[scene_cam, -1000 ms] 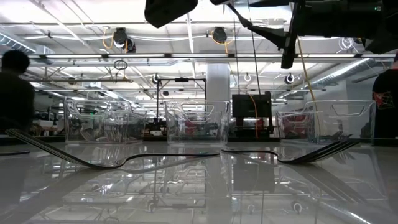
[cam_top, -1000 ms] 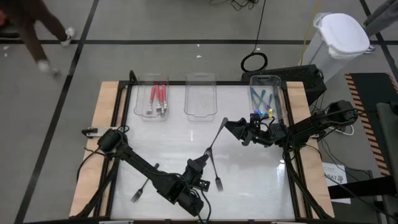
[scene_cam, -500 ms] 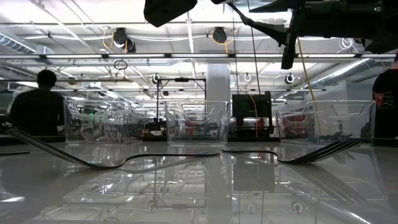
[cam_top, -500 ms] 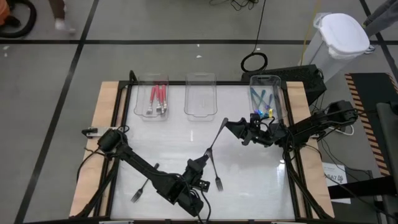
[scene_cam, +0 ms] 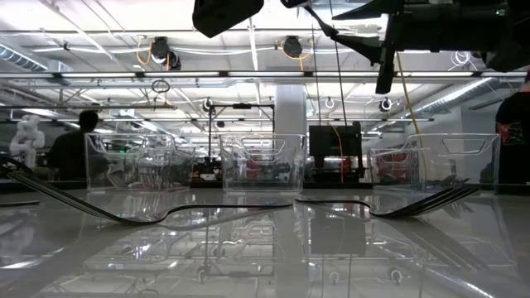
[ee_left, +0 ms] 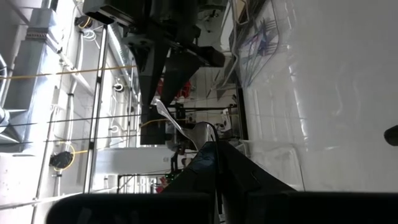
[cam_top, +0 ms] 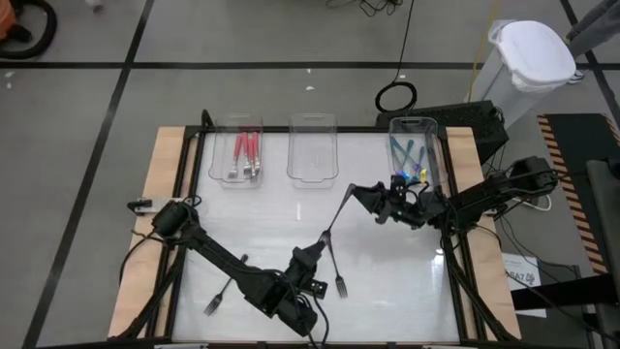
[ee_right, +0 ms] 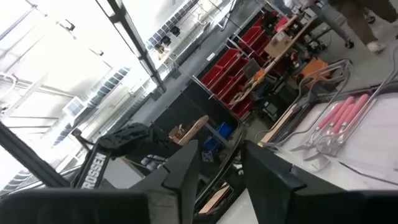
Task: Sort silverware by color (type)
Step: Put the black fork into the middle transparent bin
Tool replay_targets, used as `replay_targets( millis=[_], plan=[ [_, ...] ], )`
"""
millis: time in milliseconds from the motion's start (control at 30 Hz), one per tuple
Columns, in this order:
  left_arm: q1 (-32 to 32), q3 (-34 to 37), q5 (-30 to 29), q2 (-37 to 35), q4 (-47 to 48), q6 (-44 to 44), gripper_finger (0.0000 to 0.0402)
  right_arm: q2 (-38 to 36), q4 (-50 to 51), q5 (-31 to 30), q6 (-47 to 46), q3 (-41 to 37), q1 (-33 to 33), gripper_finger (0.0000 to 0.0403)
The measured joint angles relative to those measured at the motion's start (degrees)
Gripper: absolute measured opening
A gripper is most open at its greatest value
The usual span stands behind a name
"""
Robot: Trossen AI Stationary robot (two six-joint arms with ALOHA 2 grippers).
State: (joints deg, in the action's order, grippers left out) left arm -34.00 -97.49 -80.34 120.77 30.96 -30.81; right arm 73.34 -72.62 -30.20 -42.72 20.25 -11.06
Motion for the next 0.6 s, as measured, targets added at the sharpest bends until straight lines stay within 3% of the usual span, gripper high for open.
replay_targets(
  millis=[300, 600],
  plan=[
    [0.3, 0.0, -0.48, 0.0, 0.0, -0.06, 0.0006, -0.02, -0.15, 0.13, 0.02, 0.0, 1.08, 0.0127],
    [0.37, 0.0, -0.75, 0.0, -0.01, -0.1, 0.0006, -0.02, -0.04, 0.13, 2.24, 0.0, 1.38, 0.0066]
  ],
)
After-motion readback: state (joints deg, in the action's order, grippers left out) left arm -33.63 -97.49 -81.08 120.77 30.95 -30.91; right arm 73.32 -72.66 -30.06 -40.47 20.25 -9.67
